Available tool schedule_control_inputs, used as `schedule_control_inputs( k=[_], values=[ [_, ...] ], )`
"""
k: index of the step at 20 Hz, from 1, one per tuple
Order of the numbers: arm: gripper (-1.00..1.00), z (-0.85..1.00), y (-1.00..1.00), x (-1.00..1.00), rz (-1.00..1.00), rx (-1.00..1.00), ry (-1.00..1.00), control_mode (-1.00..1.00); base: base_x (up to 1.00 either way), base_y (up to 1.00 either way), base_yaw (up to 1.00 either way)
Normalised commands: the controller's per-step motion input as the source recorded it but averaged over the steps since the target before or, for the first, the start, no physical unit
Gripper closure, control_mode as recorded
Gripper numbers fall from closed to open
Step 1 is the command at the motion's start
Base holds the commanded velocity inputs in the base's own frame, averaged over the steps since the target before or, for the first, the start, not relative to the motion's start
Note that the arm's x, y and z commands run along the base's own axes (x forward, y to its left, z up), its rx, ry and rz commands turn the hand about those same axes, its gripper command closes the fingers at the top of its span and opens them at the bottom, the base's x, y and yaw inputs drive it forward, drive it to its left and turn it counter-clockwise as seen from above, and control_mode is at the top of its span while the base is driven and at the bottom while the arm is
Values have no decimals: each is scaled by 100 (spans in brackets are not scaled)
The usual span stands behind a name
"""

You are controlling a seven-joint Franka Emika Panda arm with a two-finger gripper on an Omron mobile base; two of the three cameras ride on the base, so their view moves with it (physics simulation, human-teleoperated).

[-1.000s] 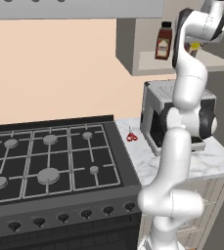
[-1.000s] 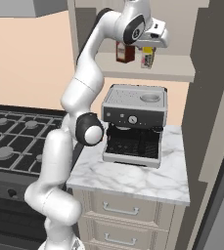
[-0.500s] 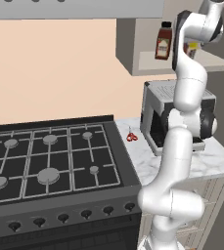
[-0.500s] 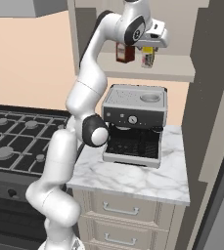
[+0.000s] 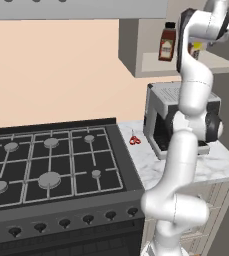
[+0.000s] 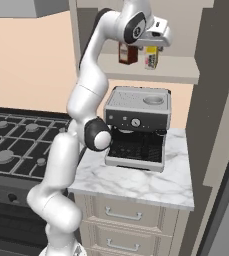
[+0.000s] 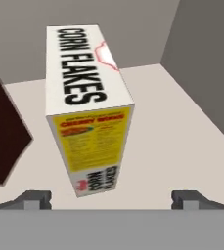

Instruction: Pick the cereal and cereal from the counter and place them in the cabinets closest to them.

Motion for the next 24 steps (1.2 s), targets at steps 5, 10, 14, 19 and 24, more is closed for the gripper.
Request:
schedule_control_inputs(
  k=[5, 10, 14, 19, 24],
  values=[
    [-100, -2, 0, -98, 0, 0, 0, -100, 0, 0, 0],
    [-100, -8, 12, -100, 1, 0, -1, -100, 0, 0, 0],
    [-100, -11, 20, -100, 1, 0, -2, -100, 0, 0, 0],
    [-100, -13, 23, -100, 0, 0, -2, -100, 0, 0, 0],
    [-100, -17, 26, -100, 0, 0, -3, -100, 0, 0, 0]
  ],
)
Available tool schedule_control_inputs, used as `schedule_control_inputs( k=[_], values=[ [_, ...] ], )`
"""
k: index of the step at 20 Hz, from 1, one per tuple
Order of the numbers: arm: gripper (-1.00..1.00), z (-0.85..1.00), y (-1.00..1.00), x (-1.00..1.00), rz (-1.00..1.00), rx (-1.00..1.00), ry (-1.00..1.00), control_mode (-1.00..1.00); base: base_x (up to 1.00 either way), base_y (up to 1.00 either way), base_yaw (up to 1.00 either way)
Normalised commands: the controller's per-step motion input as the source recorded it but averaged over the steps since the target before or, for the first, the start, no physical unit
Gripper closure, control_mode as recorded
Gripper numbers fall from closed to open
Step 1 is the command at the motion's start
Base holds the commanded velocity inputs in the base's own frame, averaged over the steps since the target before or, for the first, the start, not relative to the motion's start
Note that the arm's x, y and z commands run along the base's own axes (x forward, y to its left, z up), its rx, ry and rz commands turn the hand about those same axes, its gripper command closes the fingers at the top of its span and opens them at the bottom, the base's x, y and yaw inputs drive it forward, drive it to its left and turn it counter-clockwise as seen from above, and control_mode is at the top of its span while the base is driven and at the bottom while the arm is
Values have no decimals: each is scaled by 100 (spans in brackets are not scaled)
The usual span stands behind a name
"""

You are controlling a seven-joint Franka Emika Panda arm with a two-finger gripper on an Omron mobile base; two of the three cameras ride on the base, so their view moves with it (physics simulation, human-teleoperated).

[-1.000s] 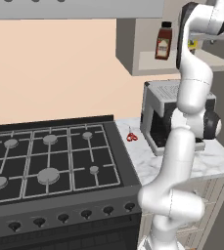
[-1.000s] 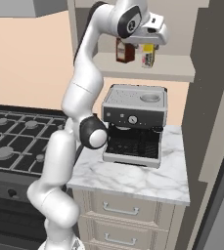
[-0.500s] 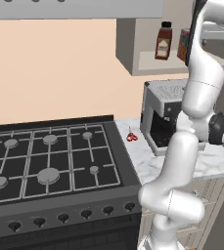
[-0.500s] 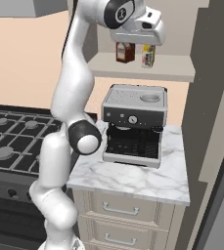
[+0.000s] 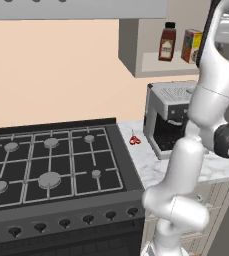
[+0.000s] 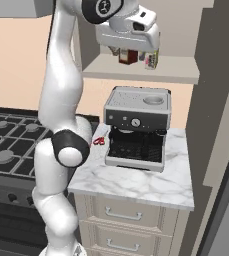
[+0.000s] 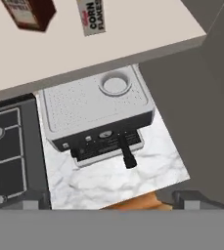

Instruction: Pick the cereal and cereal from the counter and place them in the cabinets closest to them.

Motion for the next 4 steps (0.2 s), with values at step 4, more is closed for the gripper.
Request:
schedule_control_inputs(
  k=[4],
  values=[
    [-100, -20, 24, -100, 0, 0, -16, -100, 0, 0, 0]
  ],
)
